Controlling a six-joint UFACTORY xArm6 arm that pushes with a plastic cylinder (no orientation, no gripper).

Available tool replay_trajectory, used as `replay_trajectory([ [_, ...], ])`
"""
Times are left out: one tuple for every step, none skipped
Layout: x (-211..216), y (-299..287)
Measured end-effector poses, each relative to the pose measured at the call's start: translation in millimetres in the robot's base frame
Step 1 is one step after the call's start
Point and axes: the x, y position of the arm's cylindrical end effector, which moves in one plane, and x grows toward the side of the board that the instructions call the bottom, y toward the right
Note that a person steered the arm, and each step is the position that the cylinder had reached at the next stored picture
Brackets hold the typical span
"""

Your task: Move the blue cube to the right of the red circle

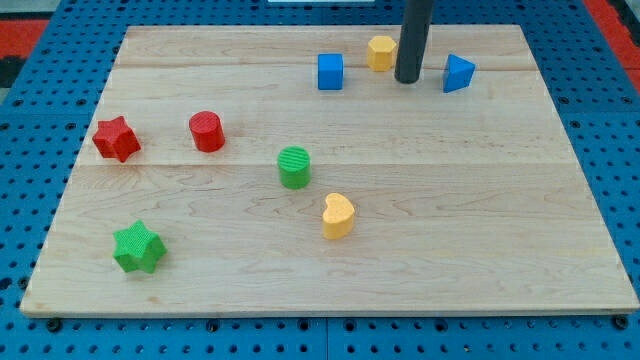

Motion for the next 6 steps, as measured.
replay_trajectory([
  [-15,-53],
  [-9,-133],
  [14,-128],
  [28,-171],
  [-1,-171],
  [5,-191],
])
